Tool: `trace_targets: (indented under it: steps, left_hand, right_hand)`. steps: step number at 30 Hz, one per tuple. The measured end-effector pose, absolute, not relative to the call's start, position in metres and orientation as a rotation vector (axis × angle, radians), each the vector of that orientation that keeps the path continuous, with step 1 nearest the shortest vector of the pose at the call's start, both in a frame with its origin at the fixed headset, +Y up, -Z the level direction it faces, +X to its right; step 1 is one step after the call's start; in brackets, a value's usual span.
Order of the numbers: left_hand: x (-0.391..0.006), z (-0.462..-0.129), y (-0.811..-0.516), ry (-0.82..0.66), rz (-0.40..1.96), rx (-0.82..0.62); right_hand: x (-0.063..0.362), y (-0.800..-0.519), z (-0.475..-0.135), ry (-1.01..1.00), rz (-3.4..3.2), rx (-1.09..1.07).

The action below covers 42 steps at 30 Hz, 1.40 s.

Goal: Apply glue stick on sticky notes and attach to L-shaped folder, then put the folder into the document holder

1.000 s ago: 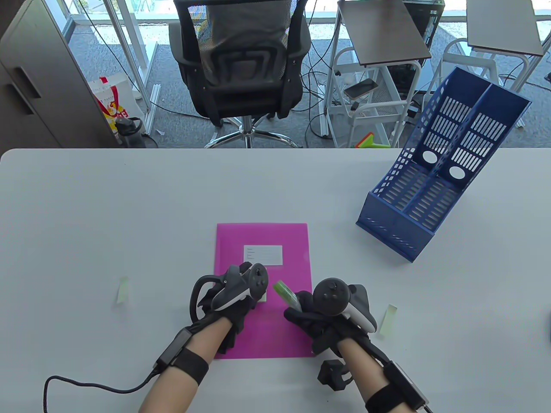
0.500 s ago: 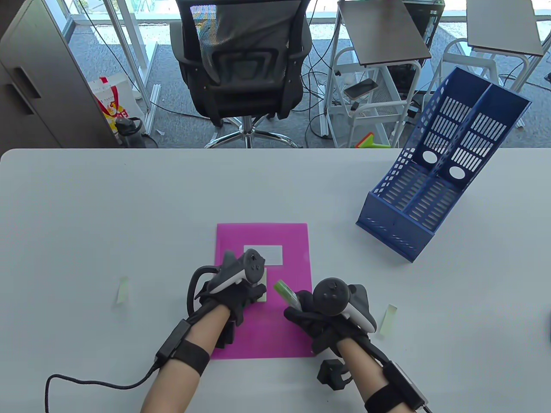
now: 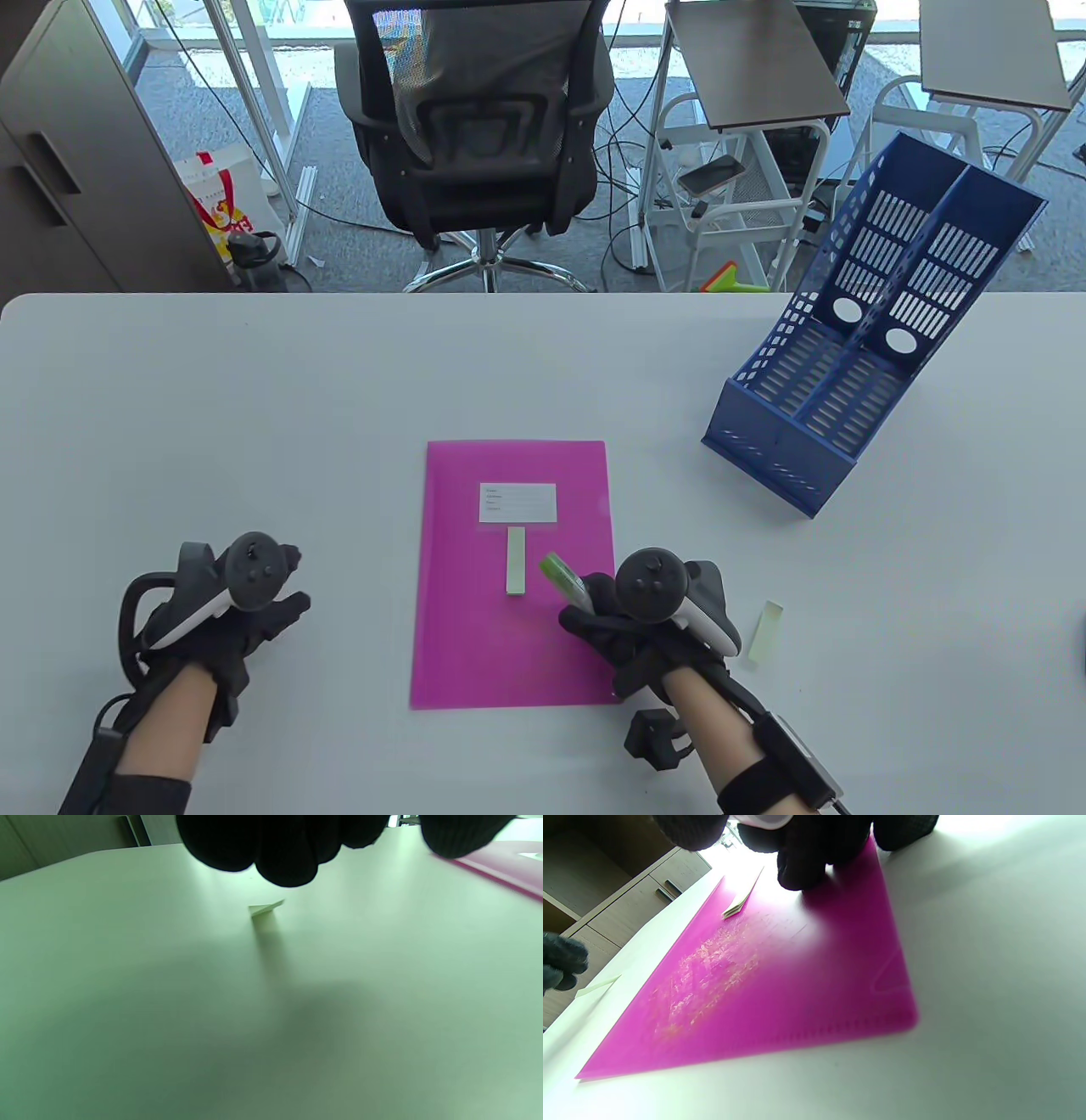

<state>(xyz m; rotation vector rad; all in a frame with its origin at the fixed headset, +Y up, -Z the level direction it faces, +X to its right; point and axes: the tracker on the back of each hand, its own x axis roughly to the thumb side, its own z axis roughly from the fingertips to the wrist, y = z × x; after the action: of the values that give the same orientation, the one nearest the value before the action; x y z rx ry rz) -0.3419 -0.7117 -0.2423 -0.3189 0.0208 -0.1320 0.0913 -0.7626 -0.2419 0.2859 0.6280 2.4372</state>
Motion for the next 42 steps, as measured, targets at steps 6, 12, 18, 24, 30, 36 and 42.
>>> trace_targets:
  steps: [6,12,18,24,30,36,42]
  left_hand:
    - [-0.361,-0.229,-0.727,0.094,-0.293,-0.243]
    - [-0.351,-0.234,-0.735,0.100,-0.474,-0.077]
    - [-0.350,-0.243,-0.740,0.120,-0.458,-0.092]
    - [-0.327,-0.228,-0.700,-0.013,-0.380,0.112]
    - [-0.257,-0.213,-0.689,-0.448,-0.025,0.041]
    - [-0.190,-0.222,-0.706,-0.666,0.130,-0.341]
    - [-0.159,-0.255,-0.733,-0.568,0.047,-0.452]
  right_hand:
    - [0.091,-0.763,-0.241,0.624,2.444,0.287]
    - [0.091,-0.763,-0.241,0.623,2.445,0.281]
    - [0.092,-0.763,-0.241,0.623,2.440,0.281]
    - [0.093,-0.763,-0.243,0.635,2.428,0.286]
    - [0.093,-0.763,-0.243,0.634,2.434,0.292]
    - [0.092,-0.763,-0.244,0.647,2.434,0.293]
    - [0.092,-0.762,-0.245,0.659,2.439,0.303]
